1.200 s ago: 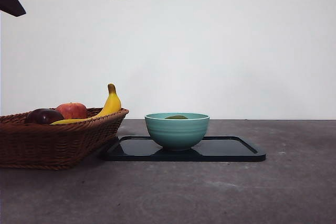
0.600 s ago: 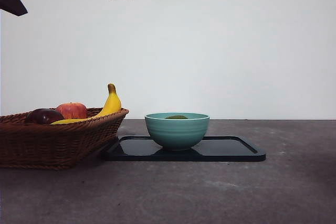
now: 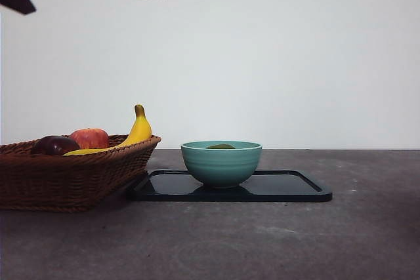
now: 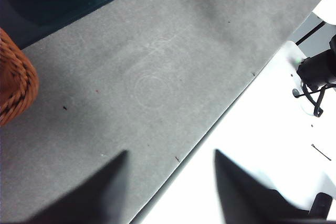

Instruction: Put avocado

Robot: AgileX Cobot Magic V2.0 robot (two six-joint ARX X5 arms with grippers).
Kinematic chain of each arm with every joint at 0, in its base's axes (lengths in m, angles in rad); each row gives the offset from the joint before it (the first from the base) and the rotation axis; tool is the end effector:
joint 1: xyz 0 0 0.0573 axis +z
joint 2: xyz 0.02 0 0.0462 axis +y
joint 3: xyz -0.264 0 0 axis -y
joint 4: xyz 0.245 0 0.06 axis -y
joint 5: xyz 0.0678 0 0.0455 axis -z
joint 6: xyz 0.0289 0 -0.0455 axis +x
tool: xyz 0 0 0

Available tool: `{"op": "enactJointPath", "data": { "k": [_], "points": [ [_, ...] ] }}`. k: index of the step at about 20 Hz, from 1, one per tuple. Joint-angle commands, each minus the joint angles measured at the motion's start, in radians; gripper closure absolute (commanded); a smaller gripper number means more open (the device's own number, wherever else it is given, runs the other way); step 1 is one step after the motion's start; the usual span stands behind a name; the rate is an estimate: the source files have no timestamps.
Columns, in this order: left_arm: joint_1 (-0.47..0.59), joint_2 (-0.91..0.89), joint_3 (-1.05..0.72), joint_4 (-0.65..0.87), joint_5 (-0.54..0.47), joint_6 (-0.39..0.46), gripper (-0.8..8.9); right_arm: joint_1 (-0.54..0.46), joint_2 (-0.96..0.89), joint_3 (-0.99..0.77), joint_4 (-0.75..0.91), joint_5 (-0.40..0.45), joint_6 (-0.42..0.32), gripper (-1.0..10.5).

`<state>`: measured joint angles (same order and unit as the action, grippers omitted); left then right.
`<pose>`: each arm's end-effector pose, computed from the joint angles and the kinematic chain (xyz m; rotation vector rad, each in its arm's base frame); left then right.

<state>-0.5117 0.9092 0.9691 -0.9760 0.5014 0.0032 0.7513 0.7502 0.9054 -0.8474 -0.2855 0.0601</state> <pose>0.1288 -0.0882 0.3125 0.0076 0.9525 -0.9404 0.0918 0.0969 0.3197 -0.1144 0.7326 0.9713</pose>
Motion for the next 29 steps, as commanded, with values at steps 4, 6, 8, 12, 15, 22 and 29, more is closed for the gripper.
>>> {"op": "enactJointPath", "data": {
  "k": [4,6,8,12,15,22,29],
  "points": [
    [-0.006,0.006,0.006,0.005,0.005,0.011,8.04,0.008,0.006,0.008,0.01,-0.003,0.011,9.4],
    [-0.006,0.006,0.006,0.003,0.005,0.011,8.04,0.008,0.006,0.008,0.01,-0.002,0.01,9.4],
    [-0.006,0.006,0.006,0.004,0.005,0.011,8.04,0.008,0.006,0.008,0.01,-0.002,0.01,9.4],
    [-0.006,0.006,0.006,0.004,0.005,0.011,8.04,0.008,0.006,0.008,0.01,-0.002,0.01,9.4],
    [-0.006,0.006,0.006,0.004,0.005,0.011,8.04,0.008,0.006,0.008,0.01,-0.002,0.01,9.4],
    [0.089,-0.11,-0.012,0.253,-0.061,0.145,8.04,0.008,0.006,0.008,0.01,-0.002,0.01,9.4],
    [0.443,-0.465,-0.357,0.898,-0.209,0.198,8.04,0.008,0.005,0.008,0.01,-0.002,0.01,9.4]
  ]
}}
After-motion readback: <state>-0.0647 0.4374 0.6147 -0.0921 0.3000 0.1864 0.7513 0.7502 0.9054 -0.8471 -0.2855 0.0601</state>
